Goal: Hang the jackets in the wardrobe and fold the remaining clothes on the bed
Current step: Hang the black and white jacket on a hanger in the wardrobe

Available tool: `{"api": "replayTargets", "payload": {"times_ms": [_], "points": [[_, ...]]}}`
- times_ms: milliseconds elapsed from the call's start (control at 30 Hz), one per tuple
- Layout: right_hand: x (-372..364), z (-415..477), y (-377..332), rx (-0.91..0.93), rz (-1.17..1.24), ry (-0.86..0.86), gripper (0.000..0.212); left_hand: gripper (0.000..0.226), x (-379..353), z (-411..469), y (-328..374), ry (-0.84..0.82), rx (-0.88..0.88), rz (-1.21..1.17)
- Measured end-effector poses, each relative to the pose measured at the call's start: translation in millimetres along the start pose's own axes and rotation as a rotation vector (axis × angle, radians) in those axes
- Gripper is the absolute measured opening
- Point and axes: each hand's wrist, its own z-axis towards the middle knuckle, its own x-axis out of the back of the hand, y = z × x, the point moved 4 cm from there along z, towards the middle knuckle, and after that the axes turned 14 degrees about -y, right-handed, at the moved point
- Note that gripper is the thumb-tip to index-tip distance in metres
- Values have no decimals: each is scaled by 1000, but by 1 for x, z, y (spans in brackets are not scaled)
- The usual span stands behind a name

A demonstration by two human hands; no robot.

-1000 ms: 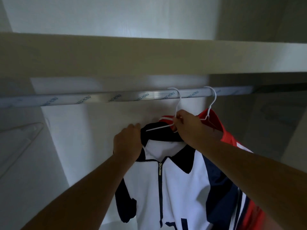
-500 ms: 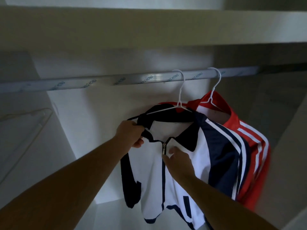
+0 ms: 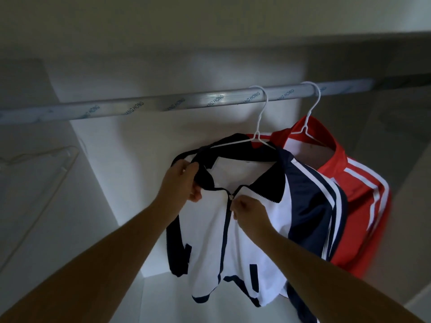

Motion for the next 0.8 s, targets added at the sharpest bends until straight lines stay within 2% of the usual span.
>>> {"api": "replayTargets", "payload": {"times_ms": [67, 100, 133, 200, 267, 400, 533, 667, 800], "points": [[10, -8, -4, -11, 148, -71, 30, 25, -6, -8, -33, -43, 54, -34], [15, -10, -9, -19, 194, -102, 32, 25, -10, -12, -52, -61, 91, 25], [19, -13, -13, -30, 232, -134, 32, 22, -17, -15, -70, -90, 109, 190], [23, -17, -20, -64, 260, -187, 27, 25, -38, -17, -95, -158, 66, 672], [24, -22, -23, -84, 270, -221, 24, 39, -64, -15, -100, -147, -36, 873], [21, -28, -26, -77, 407, -152, 30, 23, -88, -1, -92, 17, -155, 991], [37, -25, -46, 11, 510, -45, 31, 20, -82, 5, -100, -28, -113, 1079], [61, -19, -79, 138, 448, -46, 30, 22, -75, 7, -110, -68, -26, 1157], [57, -19, -88, 169, 321, -129, 30, 20, -78, 12, -113, -54, 5, 1147]]}}
